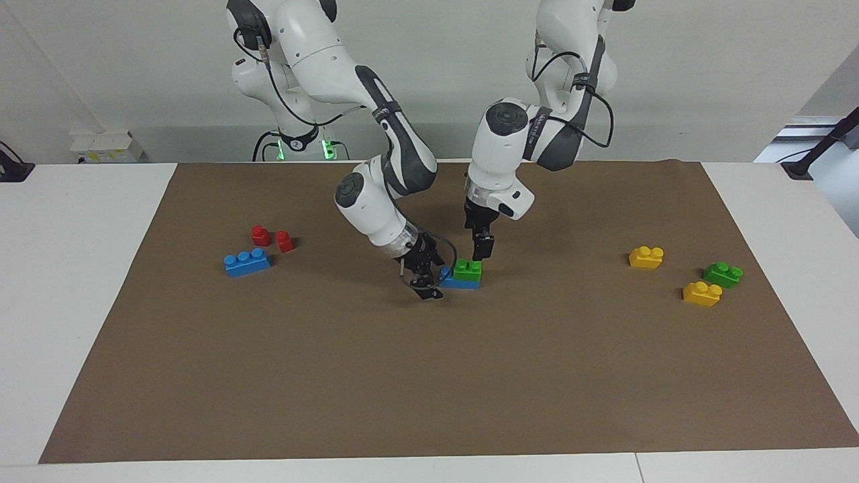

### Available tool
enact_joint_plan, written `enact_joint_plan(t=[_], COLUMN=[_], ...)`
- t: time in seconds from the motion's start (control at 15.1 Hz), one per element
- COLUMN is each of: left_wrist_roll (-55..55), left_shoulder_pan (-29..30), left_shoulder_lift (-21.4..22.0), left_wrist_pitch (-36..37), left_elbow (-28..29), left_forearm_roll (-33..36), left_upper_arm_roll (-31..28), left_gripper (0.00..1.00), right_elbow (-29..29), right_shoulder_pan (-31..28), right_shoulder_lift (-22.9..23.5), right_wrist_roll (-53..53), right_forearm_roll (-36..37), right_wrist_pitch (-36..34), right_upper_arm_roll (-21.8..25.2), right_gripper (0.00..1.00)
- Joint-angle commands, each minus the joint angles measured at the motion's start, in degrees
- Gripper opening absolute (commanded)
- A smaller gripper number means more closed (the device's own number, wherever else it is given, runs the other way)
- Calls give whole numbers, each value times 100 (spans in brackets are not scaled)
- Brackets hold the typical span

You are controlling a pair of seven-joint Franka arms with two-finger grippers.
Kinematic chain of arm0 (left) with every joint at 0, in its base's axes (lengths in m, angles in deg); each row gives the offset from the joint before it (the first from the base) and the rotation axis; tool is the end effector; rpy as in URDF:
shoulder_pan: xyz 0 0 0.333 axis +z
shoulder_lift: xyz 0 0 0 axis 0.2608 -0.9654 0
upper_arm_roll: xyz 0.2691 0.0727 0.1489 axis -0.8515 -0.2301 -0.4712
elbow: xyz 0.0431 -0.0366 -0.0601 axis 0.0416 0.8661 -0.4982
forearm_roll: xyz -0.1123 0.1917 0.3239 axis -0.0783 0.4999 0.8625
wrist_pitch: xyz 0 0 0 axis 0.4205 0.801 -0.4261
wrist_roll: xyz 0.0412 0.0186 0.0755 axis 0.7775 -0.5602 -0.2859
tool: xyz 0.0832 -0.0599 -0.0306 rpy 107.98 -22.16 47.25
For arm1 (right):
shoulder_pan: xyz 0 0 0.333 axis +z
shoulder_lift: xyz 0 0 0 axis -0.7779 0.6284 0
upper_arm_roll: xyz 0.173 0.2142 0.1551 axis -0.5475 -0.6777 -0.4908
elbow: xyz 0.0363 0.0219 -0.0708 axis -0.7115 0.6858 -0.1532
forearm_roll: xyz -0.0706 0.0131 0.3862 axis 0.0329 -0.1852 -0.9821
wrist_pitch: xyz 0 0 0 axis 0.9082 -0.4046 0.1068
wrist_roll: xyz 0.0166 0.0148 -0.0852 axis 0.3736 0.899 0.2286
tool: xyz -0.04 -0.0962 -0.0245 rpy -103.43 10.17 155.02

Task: Remove green block with left arm and hold with right
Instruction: 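Grasp the green brick with the left gripper while the right gripper grasps blue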

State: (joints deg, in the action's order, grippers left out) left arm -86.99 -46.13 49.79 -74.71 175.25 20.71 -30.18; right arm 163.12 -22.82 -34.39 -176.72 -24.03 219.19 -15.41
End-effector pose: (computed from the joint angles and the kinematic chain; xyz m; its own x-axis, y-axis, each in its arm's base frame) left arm 0.4957 -0.3489 0.3761 -0.0581 0.9952 -0.0792 0.9975 0.0610 0.0344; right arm 0.5545 0.3409 0.2808 -0.0488 -0.8541 -0.5179 -0.9924 0.0999 -0.0712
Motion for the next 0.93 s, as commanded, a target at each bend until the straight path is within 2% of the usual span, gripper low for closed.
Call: enact_joint_plan(t=[0.0, 0.13, 0.27, 0.33, 0.73, 0.8, 0.86], left_wrist_roll=[-134, -134, -134, -134, -134, -134, -143], left_shoulder_pan=[-54, -19, -1, -1, -1, -1, -1], left_shoulder_lift=[-196, -258, -319, -345, -381, -389, -433], left_wrist_pitch=[-276, -329, -355, -373, -575, -627, -663], left_elbow=[-33, -50, -59, -68, -59, -59, -68], left_forearm_roll=[35, 123, 123, 132, 140, 158, 245], left_upper_arm_roll=[-87, -87, -95, -95, -104, -104, -104], left_gripper=[100, 100, 100, 100, 100, 97, 85], right_elbow=[18, 18, 18, 18, 18, 18, 18], right_shoulder_pan=[84, 84, 84, 84, 84, 93, 93], right_shoulder_lift=[24, 24, 24, 24, 33, 24, 33], right_wrist_roll=[-18, -18, -1, 8, 35, 35, 35], right_forearm_roll=[-235, -244, -244, -244, -235, -244, -235], right_wrist_pitch=[227, 227, 227, 227, 271, 271, 271], right_upper_arm_roll=[10, 10, 10, 10, 10, 10, 10], right_gripper=[82, 54, 7, 0, 0, 0, 0])
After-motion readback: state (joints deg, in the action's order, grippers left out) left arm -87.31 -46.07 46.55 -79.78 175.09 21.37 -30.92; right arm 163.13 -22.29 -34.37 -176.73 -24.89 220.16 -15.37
